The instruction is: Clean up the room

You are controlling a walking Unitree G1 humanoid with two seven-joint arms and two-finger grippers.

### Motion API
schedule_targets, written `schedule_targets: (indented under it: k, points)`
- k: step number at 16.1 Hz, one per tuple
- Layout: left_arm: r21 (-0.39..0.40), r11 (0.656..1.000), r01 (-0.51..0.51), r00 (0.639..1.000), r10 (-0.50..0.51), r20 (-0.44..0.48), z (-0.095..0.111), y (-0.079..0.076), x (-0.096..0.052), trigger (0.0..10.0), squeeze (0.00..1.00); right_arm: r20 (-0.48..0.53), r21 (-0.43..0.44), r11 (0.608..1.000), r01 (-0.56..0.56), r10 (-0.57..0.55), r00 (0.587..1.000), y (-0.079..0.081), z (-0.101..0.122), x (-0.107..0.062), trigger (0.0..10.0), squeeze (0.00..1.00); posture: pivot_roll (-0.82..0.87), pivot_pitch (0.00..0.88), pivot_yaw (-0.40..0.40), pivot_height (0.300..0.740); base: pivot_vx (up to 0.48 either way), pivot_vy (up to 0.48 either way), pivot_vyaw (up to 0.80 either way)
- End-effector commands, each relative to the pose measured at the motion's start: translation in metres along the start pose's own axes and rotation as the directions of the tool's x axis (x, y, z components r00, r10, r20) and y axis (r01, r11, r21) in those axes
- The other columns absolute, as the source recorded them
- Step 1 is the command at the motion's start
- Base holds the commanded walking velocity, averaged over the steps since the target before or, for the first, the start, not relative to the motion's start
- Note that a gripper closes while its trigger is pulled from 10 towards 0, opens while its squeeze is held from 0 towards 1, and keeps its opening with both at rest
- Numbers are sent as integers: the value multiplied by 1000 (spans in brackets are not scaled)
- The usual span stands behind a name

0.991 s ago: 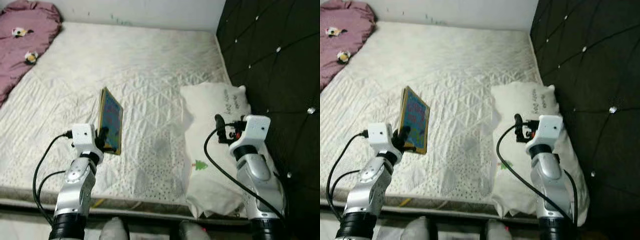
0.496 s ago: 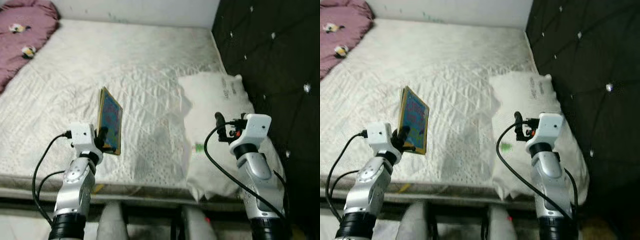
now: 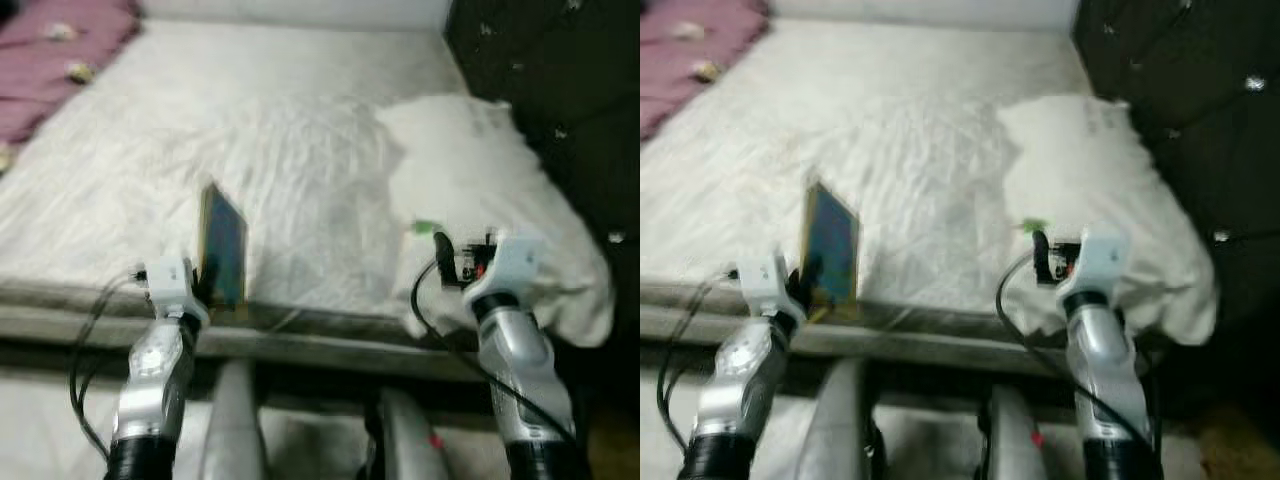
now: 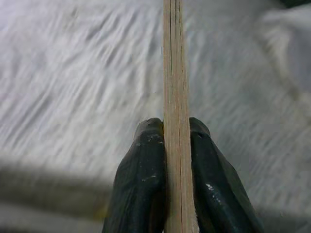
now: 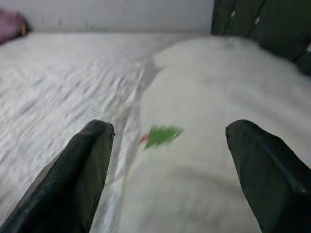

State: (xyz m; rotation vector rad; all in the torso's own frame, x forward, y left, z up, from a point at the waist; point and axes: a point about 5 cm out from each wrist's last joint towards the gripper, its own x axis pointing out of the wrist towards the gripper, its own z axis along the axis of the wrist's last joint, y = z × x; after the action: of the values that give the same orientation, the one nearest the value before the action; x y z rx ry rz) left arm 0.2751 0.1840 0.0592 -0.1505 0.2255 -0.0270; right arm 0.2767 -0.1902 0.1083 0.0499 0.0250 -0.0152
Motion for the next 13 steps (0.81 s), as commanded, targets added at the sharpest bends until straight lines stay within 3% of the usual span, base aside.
schedule_targets:
  k: [1,7,13]
  points:
    - [16,1000,15,996,-16,83,22,-3,6,10000,0,30,-3,1000,-17,17,999,4,9,5,10000,0,-59,71,-25,603,0,0,0]
    - [2,1000,-2,998,2,64,23,6,12,10000,0,22,17,999,-27,27,999,4,8,3,10000,0,-66,77,-28,603,0,0,0]
    - [-18,999,32,994,-30,106,40,-2,27,10000,0,29,-17,998,-54,54,998,4,11,-3,10000,0,-90,102,-30,622,0,0,0]
